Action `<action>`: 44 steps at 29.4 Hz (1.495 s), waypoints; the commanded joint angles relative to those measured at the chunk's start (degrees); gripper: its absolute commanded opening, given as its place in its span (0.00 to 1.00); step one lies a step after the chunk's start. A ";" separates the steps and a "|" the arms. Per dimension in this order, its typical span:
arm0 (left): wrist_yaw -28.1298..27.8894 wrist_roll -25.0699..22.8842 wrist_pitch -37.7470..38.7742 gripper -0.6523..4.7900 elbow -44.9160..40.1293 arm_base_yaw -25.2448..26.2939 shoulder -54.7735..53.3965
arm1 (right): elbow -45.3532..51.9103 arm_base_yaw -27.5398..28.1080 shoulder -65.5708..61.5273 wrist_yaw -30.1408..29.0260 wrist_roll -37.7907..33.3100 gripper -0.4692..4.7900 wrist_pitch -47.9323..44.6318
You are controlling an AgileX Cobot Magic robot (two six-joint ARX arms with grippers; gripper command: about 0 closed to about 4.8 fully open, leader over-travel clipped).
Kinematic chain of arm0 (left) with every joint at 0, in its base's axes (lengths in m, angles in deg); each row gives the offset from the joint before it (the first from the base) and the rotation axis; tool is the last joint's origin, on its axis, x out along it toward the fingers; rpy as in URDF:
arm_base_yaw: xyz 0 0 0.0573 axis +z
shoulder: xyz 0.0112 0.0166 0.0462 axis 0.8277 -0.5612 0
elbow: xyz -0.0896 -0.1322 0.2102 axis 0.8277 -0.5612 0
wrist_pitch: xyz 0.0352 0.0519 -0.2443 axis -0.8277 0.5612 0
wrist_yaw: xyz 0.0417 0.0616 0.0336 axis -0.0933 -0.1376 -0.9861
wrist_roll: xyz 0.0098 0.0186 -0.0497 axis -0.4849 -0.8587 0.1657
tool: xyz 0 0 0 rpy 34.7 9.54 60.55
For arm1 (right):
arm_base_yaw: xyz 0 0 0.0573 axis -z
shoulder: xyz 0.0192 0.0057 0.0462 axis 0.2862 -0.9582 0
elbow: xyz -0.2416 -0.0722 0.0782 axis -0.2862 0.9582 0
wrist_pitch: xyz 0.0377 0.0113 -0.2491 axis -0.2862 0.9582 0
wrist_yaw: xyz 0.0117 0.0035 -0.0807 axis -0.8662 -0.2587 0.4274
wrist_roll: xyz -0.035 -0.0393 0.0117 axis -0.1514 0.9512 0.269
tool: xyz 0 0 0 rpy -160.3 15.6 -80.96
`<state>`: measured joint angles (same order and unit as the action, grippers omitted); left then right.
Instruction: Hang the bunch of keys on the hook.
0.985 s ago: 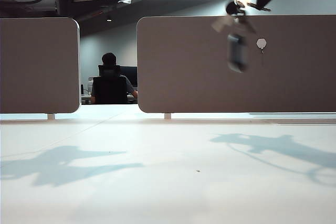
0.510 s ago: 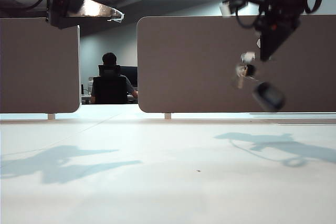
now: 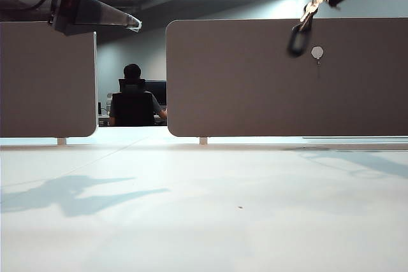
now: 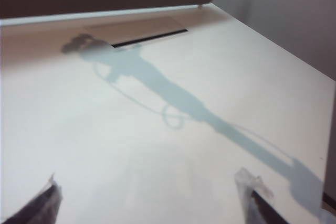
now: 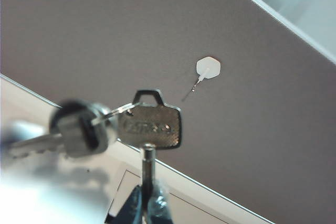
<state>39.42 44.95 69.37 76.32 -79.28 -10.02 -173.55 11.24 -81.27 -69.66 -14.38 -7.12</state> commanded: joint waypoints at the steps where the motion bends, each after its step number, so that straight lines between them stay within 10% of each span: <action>1: -3.04 -2.73 -3.93 1.00 0.22 0.04 0.07 | -4.61 2.69 -7.10 -3.02 -3.65 0.08 -1.73; 28: -13.16 -10.43 -10.58 1.00 0.22 0.74 0.07 | -17.16 7.04 -25.16 -4.70 -4.33 0.08 -19.71; 44: -14.67 -11.96 -9.55 1.00 0.22 0.77 0.04 | -33.94 6.88 -37.16 1.44 -0.31 0.08 -12.79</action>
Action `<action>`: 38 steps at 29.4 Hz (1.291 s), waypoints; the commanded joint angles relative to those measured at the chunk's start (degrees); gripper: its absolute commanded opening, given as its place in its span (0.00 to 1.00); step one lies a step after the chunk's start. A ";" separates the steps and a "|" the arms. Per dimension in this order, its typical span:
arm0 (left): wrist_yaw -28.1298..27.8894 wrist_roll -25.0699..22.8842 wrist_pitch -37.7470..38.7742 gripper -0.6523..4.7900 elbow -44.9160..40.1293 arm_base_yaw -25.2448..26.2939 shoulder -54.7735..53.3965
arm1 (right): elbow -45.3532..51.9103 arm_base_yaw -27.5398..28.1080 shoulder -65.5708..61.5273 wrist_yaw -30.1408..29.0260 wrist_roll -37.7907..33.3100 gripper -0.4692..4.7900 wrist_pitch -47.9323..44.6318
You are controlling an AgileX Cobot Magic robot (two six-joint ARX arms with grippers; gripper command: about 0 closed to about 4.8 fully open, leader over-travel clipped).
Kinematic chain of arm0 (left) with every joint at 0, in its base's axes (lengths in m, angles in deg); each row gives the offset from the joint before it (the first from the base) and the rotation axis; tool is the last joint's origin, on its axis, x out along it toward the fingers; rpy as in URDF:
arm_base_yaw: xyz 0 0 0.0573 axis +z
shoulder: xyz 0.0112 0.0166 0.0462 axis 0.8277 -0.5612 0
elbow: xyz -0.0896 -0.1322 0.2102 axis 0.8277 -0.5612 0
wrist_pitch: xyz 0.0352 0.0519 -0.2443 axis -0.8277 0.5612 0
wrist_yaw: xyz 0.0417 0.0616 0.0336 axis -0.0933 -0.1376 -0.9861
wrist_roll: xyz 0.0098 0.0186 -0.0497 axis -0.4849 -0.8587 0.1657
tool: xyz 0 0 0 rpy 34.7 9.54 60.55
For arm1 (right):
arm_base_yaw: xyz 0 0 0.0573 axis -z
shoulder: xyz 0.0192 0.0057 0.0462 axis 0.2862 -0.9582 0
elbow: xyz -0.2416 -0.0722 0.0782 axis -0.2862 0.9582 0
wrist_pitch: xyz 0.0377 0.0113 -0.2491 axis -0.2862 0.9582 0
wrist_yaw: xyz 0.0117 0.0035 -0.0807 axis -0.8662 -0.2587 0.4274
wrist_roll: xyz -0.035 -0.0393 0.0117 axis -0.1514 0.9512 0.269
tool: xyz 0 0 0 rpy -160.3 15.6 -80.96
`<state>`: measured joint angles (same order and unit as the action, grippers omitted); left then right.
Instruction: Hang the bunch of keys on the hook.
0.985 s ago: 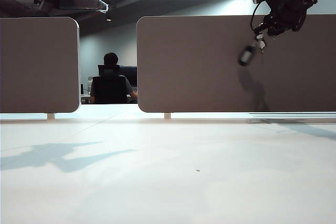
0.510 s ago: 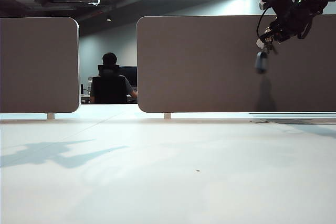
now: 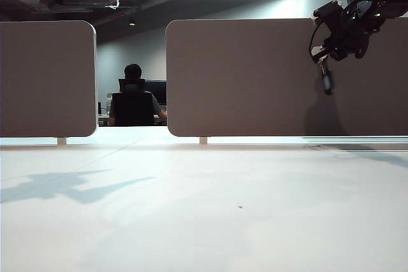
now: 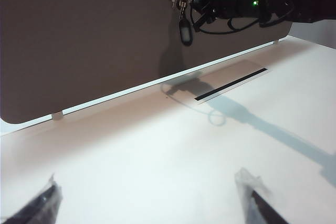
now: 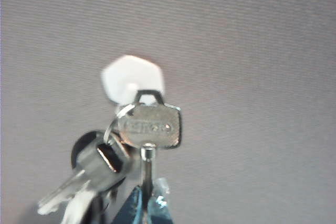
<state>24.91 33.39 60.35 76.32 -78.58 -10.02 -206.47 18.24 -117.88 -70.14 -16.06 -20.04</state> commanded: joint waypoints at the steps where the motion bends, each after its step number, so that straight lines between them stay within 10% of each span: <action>1: -0.15 -0.39 -0.48 1.00 0.22 0.04 0.04 | -1.01 -0.11 -0.66 2.12 1.66 0.08 0.24; 38: -0.15 -1.44 4.02 1.00 0.20 0.37 0.07 | -1.33 -0.55 -4.74 0.42 5.40 0.08 -2.47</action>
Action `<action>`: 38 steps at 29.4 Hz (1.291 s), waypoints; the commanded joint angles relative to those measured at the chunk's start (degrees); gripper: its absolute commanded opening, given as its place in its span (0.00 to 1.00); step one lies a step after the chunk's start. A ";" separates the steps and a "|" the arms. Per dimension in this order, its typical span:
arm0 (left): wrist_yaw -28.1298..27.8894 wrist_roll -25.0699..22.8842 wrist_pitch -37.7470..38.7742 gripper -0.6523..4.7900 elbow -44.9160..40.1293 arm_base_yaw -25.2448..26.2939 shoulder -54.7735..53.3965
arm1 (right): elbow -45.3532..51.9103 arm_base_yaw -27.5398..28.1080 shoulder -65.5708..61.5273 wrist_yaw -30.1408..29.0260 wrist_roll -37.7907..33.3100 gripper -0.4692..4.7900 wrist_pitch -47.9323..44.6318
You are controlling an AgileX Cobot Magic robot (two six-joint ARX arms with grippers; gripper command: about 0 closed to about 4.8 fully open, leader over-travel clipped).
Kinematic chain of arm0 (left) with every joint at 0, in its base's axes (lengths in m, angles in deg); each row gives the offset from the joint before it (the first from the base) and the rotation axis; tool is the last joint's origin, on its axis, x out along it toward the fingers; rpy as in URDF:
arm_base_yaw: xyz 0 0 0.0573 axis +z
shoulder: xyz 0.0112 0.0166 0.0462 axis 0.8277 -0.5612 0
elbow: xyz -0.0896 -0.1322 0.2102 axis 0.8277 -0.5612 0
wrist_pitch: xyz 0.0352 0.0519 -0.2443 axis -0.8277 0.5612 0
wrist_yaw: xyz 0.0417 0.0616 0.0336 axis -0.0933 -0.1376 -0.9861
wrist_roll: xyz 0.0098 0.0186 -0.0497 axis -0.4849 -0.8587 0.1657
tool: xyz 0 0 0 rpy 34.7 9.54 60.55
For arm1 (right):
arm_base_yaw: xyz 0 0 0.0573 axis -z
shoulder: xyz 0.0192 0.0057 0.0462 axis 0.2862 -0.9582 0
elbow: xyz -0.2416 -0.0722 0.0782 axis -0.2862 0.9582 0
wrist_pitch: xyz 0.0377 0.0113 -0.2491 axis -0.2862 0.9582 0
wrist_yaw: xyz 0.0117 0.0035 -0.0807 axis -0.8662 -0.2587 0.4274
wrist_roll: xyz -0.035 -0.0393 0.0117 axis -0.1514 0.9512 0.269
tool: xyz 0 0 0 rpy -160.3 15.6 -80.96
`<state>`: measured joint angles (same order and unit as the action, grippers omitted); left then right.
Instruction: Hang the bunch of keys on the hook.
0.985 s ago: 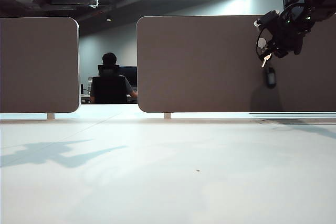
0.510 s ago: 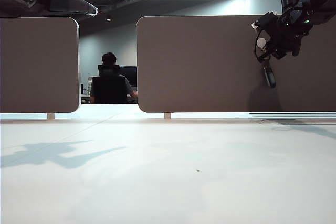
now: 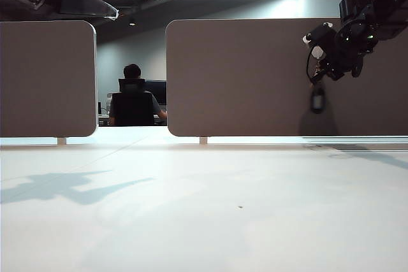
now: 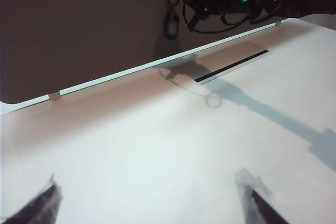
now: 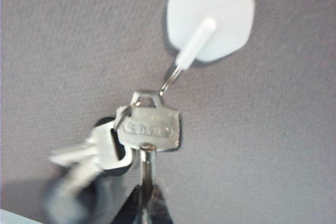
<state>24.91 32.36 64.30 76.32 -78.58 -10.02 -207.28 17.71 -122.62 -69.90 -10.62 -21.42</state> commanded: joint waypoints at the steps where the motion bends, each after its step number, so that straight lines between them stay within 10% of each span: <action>1: -0.17 -0.55 0.20 1.00 0.20 0.37 0.07 | -0.52 0.00 0.00 0.46 -0.04 0.08 -0.98; 9: -0.15 -1.27 0.42 1.00 0.20 0.35 0.07 | -0.52 -0.04 -0.04 1.20 -0.13 0.09 -0.57; 14: -0.13 -1.25 0.44 1.00 0.20 0.35 0.07 | -0.52 -1.03 0.94 1.70 -0.33 0.75 -1.22; 16: -0.15 -1.25 0.46 1.00 0.20 0.37 0.07 | -0.52 -1.20 1.36 1.81 -0.33 0.81 -0.61; 27: -0.13 -1.22 1.68 1.00 0.22 0.74 0.13 | -0.50 -1.22 7.19 3.78 -7.13 0.78 12.74; 29: -0.74 -1.18 1.64 1.00 0.22 0.72 0.50 | -0.50 -1.22 8.70 3.72 -10.88 0.42 16.48; 30: -1.09 -1.07 1.46 1.00 0.26 0.72 0.81 | -0.50 -1.25 9.81 2.12 -13.03 0.02 19.17; 31: -1.25 -1.01 1.33 0.99 0.26 0.72 1.18 | -0.50 -1.25 10.71 0.52 -15.56 0.11 20.31; 35: -1.11 -0.28 1.33 0.11 0.26 0.70 3.23 | -0.44 -2.58 14.43 -2.12 -19.50 0.08 24.02; 38: -1.11 4.52 1.81 0.11 0.26 0.68 4.28 | 0.37 -3.72 17.75 -3.32 -19.50 0.08 29.05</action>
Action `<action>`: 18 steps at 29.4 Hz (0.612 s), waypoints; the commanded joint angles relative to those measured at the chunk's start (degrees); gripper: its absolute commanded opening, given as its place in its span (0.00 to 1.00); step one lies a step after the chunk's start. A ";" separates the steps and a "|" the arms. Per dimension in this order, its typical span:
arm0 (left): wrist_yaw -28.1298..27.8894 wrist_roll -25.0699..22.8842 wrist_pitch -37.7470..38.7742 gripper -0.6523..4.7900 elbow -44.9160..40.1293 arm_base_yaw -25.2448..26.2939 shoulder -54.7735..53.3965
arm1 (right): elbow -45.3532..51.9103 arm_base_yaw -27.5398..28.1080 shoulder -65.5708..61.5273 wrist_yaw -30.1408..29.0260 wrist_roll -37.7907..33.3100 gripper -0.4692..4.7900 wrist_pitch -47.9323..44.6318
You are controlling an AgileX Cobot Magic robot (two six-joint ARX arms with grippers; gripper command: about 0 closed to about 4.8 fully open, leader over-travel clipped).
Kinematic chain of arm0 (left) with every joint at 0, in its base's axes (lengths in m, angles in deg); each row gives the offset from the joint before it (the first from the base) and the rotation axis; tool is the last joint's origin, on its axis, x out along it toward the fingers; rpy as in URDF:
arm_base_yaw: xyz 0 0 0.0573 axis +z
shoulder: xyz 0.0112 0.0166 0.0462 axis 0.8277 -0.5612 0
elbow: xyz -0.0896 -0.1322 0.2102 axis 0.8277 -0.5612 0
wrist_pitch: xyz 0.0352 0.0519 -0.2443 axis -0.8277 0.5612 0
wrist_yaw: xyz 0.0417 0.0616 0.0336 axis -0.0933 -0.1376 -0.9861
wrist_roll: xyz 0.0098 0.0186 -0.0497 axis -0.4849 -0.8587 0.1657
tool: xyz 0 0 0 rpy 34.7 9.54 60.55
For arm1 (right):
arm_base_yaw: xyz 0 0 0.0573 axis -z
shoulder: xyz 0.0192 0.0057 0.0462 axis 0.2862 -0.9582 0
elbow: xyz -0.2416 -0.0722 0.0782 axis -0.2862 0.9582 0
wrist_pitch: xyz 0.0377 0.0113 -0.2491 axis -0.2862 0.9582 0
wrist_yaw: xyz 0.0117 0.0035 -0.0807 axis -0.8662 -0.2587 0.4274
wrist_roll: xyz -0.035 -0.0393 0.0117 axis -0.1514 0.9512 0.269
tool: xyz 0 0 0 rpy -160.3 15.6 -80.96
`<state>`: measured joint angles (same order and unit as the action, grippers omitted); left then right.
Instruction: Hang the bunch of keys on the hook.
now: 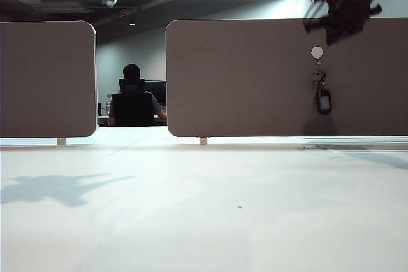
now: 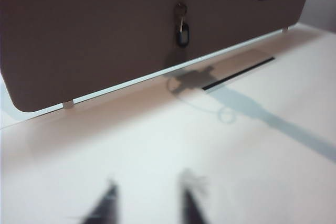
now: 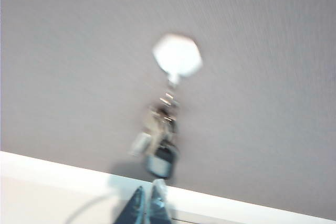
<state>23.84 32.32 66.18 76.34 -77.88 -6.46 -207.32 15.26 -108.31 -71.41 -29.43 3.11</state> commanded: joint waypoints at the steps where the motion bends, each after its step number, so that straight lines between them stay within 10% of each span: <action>1: -0.17 7.48 1.18 0.11 0.24 -0.02 1.51 | 1.81 -1.31 4.96 -3.87 -0.68 0.08 4.92; 18: -22.25 7.56 30.08 0.11 0.04 0.00 37.11 | 53.13 -3.82 52.13 -11.96 -4.20 0.08 -4.04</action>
<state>2.35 40.12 90.90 76.49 -77.91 29.06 -157.03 11.85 -59.15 -83.24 -33.04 -0.41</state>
